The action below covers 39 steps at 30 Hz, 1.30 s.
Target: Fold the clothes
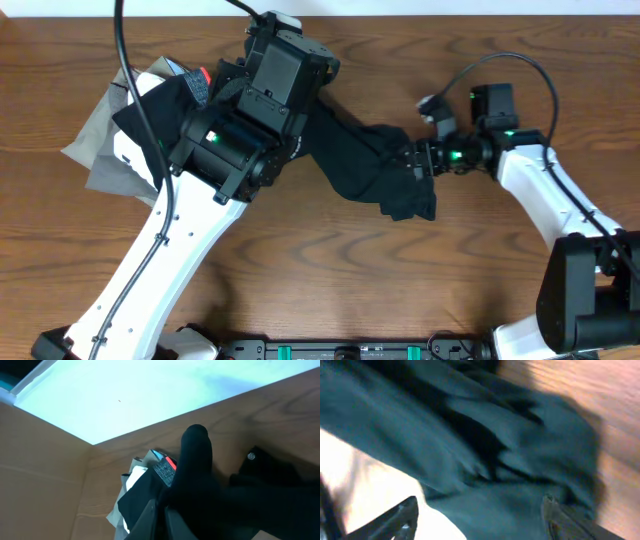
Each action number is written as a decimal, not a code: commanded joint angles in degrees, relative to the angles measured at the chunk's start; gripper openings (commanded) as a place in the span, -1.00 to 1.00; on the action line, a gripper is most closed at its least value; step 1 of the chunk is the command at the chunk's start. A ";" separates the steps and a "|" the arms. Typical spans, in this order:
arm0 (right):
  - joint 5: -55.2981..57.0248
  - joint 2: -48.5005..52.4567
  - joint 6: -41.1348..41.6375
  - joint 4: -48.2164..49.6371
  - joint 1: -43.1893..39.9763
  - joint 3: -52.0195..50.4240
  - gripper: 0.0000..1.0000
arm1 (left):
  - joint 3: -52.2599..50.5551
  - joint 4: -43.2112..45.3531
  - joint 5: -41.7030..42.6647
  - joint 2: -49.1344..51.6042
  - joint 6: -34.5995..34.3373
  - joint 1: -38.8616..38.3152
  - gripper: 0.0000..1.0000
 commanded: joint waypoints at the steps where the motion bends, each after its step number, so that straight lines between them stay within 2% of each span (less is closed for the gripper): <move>1: -1.68 0.26 -3.65 1.79 3.74 -0.15 0.57 | 1.68 0.26 -2.45 -1.42 -1.36 0.13 -0.88; 8: 8.79 3.63 -3.61 4.09 10.27 -0.15 0.56 | 1.68 0.28 -2.43 -1.42 -1.36 0.13 -0.88; 10: 8.79 5.27 -3.58 4.37 11.19 -0.15 0.47 | 1.68 0.28 -2.43 -1.42 -1.36 0.13 -0.88; 11: 8.83 5.99 -3.61 4.59 11.54 -0.15 0.37 | 1.68 0.28 -2.43 -1.42 -1.36 0.13 -0.88; 15: 9.79 7.67 -2.21 6.34 11.78 -0.15 -0.43 | 1.68 0.28 -2.43 -1.42 -1.36 0.13 -0.88; 17: 12.09 6.12 1.62 6.32 10.78 0.09 -0.70 | 1.68 0.28 -2.45 -1.53 -1.36 0.13 -0.88; 23: 12.50 -5.11 3.02 4.55 4.52 0.57 -0.97 | 1.70 1.09 -2.45 -3.08 -1.33 0.13 -0.88; 28: 14.03 -16.85 3.48 3.13 -2.75 0.59 -0.97 | 1.70 4.26 -1.90 -5.92 -1.25 0.13 -0.88; 30: 15.30 -21.03 3.48 2.99 -5.86 0.61 -0.97 | 1.70 5.73 1.33 -7.28 -0.22 0.13 -0.88; 35: 15.96 -31.15 4.26 2.97 -14.08 1.22 -0.98 | 1.70 9.27 16.00 -11.28 2.40 -0.68 -0.88; 39: 16.04 -37.57 5.07 2.75 -19.26 2.80 -0.98 | 2.34 12.46 17.94 -14.78 5.46 -4.17 -0.88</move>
